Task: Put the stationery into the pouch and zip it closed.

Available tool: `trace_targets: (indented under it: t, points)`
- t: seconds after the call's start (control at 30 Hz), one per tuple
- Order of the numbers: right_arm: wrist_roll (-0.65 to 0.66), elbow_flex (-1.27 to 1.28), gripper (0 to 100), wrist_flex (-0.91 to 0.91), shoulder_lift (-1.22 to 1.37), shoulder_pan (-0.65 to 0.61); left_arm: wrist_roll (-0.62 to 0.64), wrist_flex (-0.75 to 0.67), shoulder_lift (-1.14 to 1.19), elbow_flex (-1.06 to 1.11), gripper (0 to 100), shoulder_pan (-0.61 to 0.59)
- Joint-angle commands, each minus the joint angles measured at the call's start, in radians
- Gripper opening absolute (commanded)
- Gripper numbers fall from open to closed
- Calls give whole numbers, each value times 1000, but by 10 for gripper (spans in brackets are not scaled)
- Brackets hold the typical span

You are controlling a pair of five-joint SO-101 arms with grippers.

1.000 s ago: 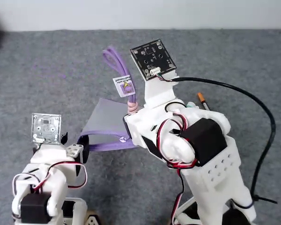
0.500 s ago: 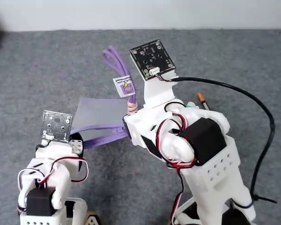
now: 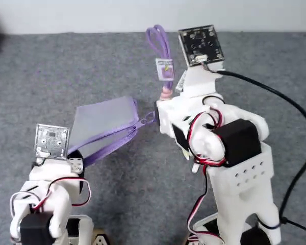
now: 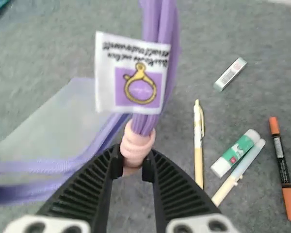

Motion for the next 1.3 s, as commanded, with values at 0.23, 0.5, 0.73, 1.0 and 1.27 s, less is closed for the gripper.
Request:
trace_targets:
  t: [0.23, 0.5, 0.73, 1.0, 1.27]
  points:
    - [-6, 51, 215, 111, -28, -25, 23, 64, 3, -87, 10, -32]
    - [-5, 38, 254, 130, -130, 84, 43, 158, 181, -234, 10, -37]
    - [2, 55, 188, 131, -74, 182, 109, 172, 491, -449, 10, -32]
    - [61, 114, 173, 88, 211, 177, 157, 152, 635, -544, 10, -37]
    - [232, 114, 170, -150, 591, 176, 157, 120, 638, -504, 11, -35]
